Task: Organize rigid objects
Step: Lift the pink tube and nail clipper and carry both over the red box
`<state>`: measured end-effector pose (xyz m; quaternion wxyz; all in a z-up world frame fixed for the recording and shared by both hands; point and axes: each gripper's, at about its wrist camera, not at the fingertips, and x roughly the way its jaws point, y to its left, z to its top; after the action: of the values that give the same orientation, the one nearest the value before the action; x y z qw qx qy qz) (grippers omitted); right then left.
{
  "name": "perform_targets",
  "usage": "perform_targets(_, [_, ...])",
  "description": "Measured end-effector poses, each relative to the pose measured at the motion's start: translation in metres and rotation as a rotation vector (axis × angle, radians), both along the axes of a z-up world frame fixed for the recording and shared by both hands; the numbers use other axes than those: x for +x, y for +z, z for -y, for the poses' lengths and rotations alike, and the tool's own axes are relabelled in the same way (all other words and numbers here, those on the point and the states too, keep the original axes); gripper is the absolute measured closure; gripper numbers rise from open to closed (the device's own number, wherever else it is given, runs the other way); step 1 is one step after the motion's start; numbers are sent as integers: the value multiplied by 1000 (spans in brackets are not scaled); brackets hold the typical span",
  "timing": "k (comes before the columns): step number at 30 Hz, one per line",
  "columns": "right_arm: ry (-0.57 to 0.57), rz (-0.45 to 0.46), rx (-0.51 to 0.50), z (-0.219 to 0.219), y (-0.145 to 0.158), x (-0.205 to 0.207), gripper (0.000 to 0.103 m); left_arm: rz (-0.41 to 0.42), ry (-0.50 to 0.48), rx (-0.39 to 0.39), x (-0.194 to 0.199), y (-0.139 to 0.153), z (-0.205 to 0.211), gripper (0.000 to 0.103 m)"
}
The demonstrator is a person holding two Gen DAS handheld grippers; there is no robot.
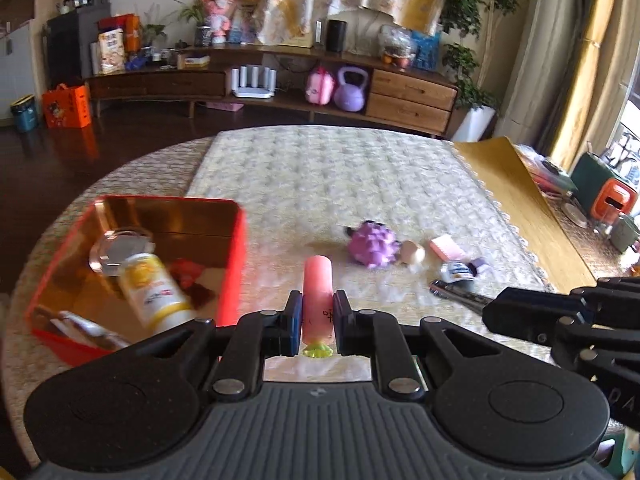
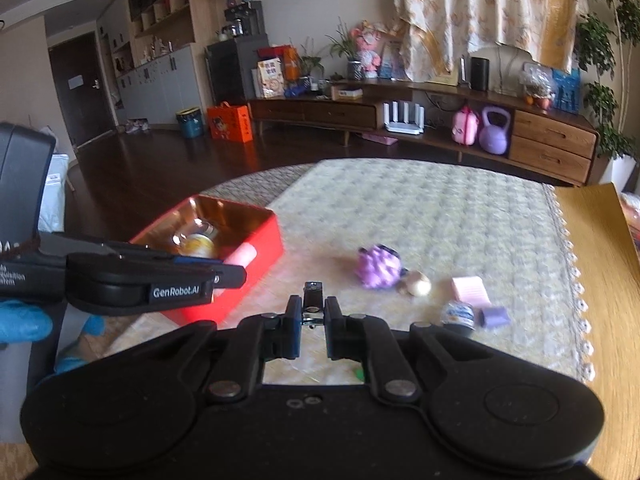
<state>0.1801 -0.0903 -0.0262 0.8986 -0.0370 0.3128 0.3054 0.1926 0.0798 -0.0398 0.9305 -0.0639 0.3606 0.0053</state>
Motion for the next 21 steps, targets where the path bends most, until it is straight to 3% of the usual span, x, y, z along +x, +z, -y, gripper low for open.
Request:
perform_targets(14, [70,9,17,-67,12,12,93,2,143,-6,-23,6,-88,87])
perform_targets(21, [101,13,-39,-102,2,29,92,-35,198,-20,-15,-3,-124,87])
